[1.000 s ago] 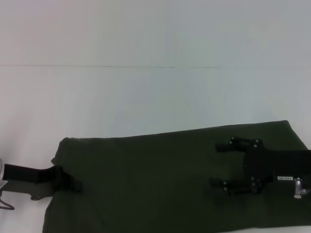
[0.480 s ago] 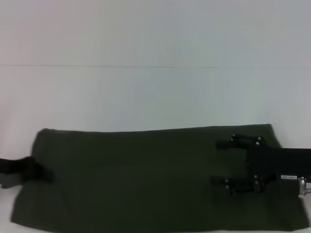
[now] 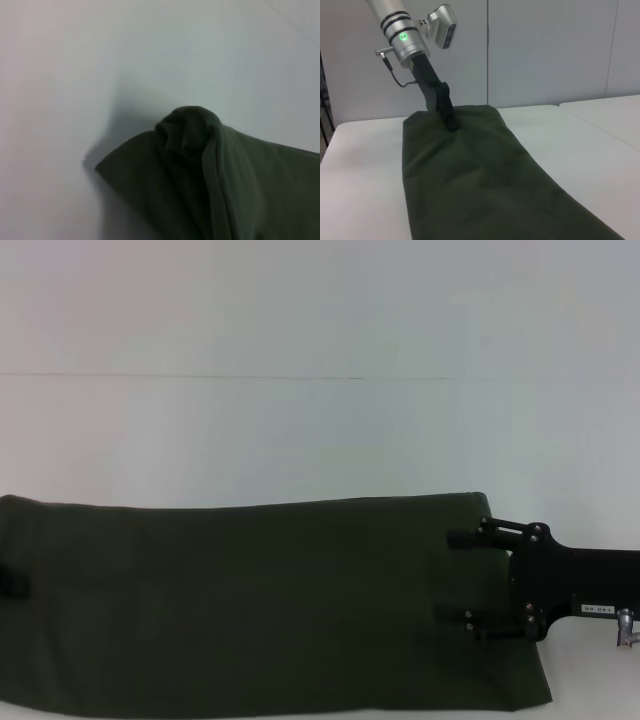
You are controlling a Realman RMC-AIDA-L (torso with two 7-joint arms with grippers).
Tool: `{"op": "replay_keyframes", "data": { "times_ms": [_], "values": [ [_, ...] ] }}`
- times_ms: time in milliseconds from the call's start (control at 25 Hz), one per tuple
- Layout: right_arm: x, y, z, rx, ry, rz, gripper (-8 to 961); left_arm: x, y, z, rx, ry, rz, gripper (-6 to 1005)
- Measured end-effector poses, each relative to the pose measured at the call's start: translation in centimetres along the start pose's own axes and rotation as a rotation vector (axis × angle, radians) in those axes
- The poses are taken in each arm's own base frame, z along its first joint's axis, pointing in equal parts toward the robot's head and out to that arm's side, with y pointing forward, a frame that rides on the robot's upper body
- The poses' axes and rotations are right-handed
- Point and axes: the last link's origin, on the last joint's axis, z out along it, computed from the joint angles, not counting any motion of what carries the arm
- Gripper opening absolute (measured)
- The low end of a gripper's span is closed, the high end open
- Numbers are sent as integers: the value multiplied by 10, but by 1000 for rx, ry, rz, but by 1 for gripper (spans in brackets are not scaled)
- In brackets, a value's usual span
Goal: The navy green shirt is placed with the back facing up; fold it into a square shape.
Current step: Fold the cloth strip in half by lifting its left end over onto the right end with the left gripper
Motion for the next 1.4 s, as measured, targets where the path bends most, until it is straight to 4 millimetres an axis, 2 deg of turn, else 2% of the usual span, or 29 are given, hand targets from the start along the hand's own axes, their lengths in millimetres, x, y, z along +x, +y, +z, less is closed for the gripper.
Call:
{"op": "replay_keyframes", "data": {
  "times_ms": [240,400,560,680,1040,1240,1400],
  "values": [
    [2,0,-2,17,-6,11,918,4,22,-5,-103,-43,-65,97],
    [5,-1,-9,53,-19,29,918,8,50,-4,-270,-56,-92,103],
    [10,-2,-19,105,-36,55,918,9,78,9,-442,-71,-117,109],
    [13,-2,-27,142,-47,70,918,6,97,28,-561,-92,-147,113],
    [21,-2,-41,224,-69,107,918,-15,155,111,-739,-115,-168,126],
    [24,-2,-48,267,-87,128,918,-29,167,146,-730,-94,-174,133],
    [27,-1,-52,291,-96,137,918,-40,175,164,-720,-85,-157,139]
  ]
}}
